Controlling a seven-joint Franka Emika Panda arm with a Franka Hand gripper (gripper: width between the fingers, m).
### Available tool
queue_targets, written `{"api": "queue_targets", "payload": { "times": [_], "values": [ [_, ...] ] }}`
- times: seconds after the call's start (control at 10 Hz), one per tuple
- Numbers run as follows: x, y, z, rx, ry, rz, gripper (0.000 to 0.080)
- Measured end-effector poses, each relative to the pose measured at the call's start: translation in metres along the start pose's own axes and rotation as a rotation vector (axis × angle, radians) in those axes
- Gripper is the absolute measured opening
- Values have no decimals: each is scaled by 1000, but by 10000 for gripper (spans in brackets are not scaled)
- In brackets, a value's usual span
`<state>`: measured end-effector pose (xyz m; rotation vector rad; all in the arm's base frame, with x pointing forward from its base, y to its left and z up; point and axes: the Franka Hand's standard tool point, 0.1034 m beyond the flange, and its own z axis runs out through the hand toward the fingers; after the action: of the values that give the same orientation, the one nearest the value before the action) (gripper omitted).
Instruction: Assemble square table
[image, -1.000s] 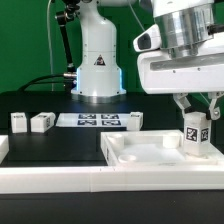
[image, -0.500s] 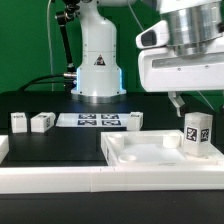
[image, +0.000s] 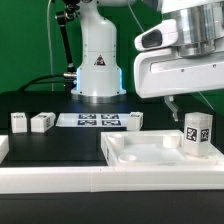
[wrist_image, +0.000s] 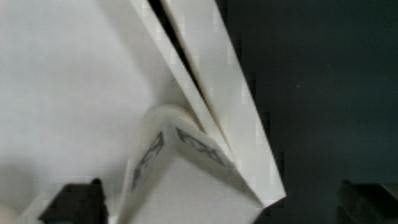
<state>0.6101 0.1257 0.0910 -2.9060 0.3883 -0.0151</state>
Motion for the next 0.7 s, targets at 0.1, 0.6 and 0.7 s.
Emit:
{"api": "queue_targets", "payload": {
  "times": [0.1, 0.6, 0.7],
  "values": [
    [-1, 2, 1, -35, 5, -151, 649],
    [4, 4, 0, -92, 17, -693, 649],
    [4, 3, 0, -98, 14, -767, 649]
  ]
}}
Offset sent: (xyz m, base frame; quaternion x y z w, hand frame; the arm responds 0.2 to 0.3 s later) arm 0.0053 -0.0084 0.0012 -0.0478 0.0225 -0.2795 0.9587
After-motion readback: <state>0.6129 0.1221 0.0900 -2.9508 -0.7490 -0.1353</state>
